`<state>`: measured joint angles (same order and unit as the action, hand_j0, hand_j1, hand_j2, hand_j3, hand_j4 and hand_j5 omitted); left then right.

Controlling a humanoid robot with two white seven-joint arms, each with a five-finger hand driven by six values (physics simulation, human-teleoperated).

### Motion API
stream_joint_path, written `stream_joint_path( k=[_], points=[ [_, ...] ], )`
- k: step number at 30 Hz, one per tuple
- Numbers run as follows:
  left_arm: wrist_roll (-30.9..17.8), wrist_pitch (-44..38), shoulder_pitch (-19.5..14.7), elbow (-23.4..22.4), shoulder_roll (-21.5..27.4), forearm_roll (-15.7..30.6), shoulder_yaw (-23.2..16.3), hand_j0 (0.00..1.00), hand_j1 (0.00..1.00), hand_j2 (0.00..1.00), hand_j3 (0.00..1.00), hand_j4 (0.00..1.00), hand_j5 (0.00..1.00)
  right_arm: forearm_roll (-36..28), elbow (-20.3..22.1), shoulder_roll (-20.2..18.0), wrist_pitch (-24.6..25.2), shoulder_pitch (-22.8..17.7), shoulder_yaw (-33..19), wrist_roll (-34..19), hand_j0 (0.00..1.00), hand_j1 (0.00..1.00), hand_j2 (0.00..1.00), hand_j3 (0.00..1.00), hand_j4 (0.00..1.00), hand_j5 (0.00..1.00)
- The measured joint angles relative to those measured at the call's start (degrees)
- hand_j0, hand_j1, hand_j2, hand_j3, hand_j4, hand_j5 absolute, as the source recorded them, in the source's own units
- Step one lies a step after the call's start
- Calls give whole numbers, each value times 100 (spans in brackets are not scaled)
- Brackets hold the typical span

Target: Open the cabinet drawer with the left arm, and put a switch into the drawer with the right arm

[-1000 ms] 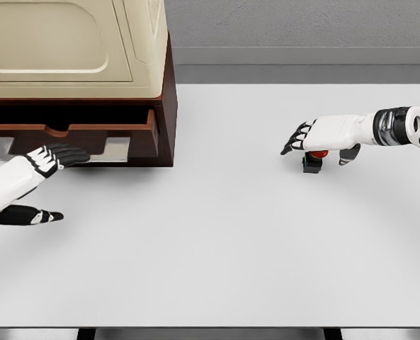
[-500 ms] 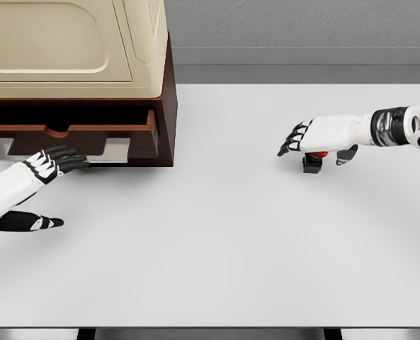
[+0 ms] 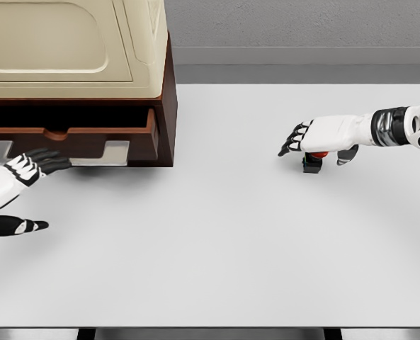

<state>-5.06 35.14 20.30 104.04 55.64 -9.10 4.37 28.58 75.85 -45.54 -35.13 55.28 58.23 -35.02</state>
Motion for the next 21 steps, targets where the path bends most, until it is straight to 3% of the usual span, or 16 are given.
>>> stream_joint_path(
  k=[10,15,21],
  points=[
    [113,15,650,224,-161,169,429,100,100,100,100,100,100,2,8,2,0,-9,0,0,100,100,100,100,100,100],
    [194,43,958,411,-292,-169,763,100,100,100,100,100,100,3,9,4,0,-9,0,0,100,100,100,100,100,100],
    [41,0,1055,1,-421,122,1804,100,100,100,100,100,100,0,9,5,0,-9,0,0,100,100,100,100,100,100]
  ],
)
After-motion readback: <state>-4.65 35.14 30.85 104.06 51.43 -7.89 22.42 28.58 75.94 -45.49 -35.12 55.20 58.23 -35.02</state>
